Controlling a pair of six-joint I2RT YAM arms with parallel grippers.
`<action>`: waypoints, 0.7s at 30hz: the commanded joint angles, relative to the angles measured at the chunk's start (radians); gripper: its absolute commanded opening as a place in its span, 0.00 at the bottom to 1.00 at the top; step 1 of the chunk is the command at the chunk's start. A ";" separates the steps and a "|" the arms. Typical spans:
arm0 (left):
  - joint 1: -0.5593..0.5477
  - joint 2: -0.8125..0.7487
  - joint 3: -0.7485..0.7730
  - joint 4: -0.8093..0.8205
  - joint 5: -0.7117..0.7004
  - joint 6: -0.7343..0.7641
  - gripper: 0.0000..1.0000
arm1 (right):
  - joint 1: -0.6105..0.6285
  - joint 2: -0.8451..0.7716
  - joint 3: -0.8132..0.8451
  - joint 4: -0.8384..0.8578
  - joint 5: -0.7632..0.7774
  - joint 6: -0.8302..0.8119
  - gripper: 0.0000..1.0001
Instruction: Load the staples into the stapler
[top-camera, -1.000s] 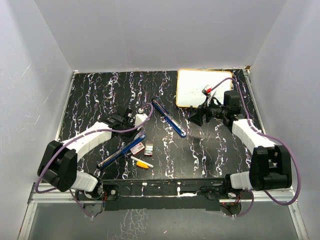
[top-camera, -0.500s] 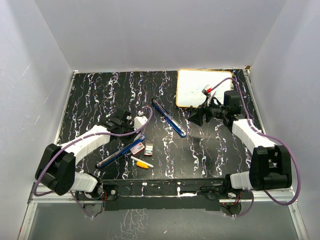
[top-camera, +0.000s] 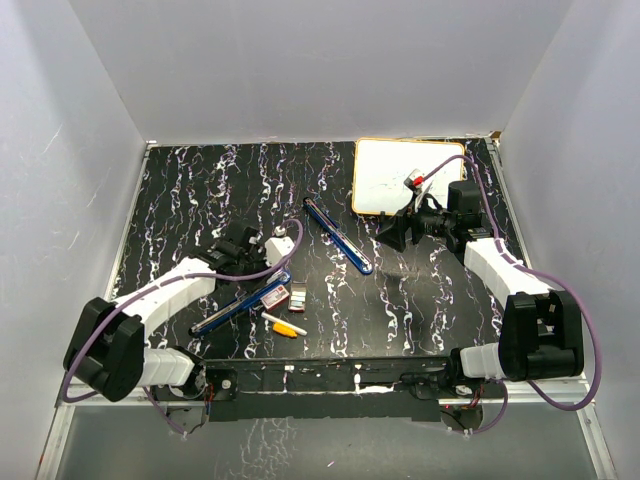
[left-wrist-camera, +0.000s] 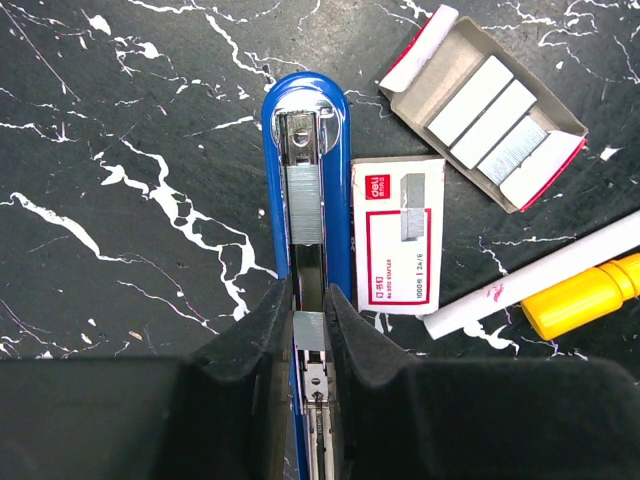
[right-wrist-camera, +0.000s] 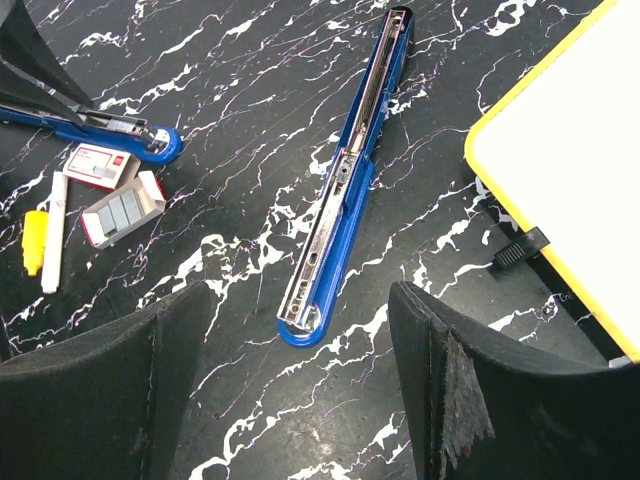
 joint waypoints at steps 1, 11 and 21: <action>-0.003 -0.051 -0.021 -0.007 0.036 0.028 0.00 | -0.008 -0.024 -0.001 0.050 -0.011 0.008 0.75; -0.004 -0.063 -0.037 -0.004 0.058 0.061 0.02 | -0.010 -0.026 -0.002 0.051 -0.012 0.009 0.75; -0.004 -0.102 -0.060 0.010 0.068 0.076 0.08 | -0.011 -0.025 -0.002 0.051 -0.013 0.008 0.75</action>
